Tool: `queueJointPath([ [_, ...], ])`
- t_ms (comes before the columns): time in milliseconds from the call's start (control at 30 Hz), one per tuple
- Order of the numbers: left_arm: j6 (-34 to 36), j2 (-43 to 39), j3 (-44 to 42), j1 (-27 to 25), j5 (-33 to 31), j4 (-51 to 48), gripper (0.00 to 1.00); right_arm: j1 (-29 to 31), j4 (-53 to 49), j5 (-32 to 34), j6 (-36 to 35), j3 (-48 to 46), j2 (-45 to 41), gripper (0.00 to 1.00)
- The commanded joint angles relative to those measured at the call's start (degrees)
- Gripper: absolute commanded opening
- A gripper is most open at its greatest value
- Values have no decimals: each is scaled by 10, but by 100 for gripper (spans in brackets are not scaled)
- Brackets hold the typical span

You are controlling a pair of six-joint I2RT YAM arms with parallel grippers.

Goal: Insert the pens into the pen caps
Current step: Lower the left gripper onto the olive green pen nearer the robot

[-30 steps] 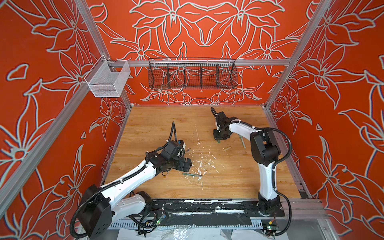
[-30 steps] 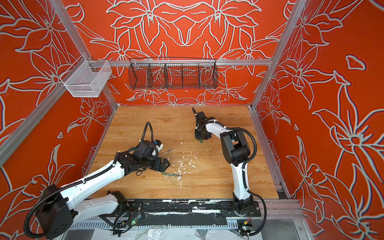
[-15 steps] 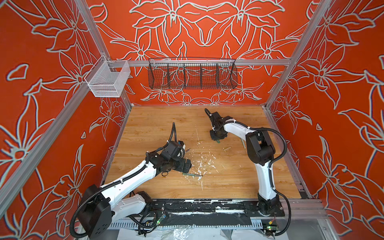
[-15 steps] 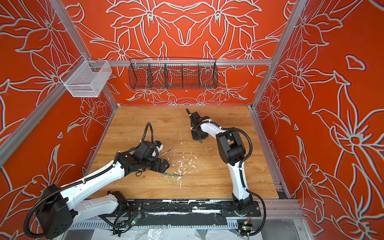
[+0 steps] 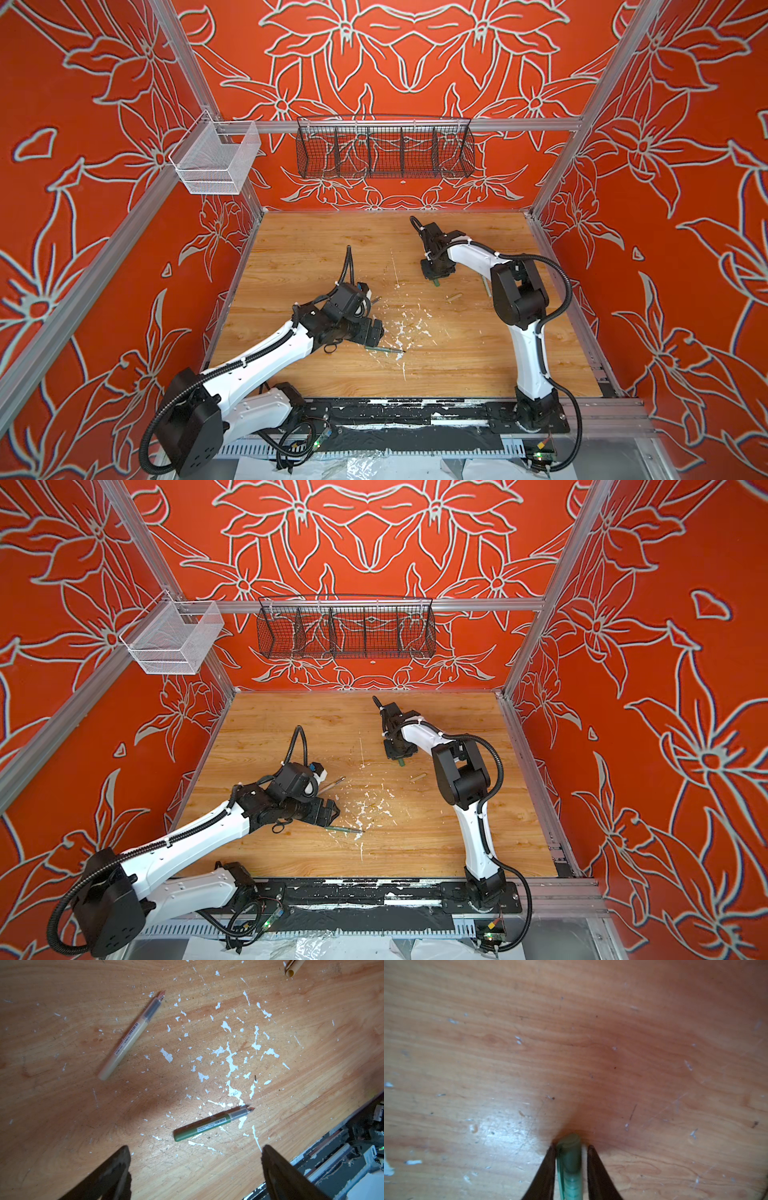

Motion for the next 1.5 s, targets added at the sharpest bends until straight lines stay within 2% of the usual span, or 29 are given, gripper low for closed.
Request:
queueJointPath([
  [0, -8, 9, -1, -3, -4, 2, 97, -4, -19, -15, -3, 2, 16, 25],
  [367, -13, 36, 7, -6, 4, -2, 97, -16, -8, -7, 9, -26, -15, 20],
  [567, -21, 94, 34, -22, 9, -38, 97, -22, 5, -49, 16, -44, -39, 17],
  [667, -4, 130, 47, -39, 32, -46, 97, -23, 11, -67, 20, -53, -53, 17],
  [767, 14, 167, 69, -60, 28, -67, 99, -24, 20, -76, 22, -70, -70, 17],
  [867, 29, 187, 88, -82, 6, -90, 98, -25, 26, -82, 23, -86, -84, 17],
  [1033, 40, 223, 121, -110, -76, -138, 99, -25, 43, -90, 27, -121, -112, 17],
  [1467, 93, 338, 176, -130, -106, -171, 95, -25, 75, -132, 41, -171, -165, 17],
])
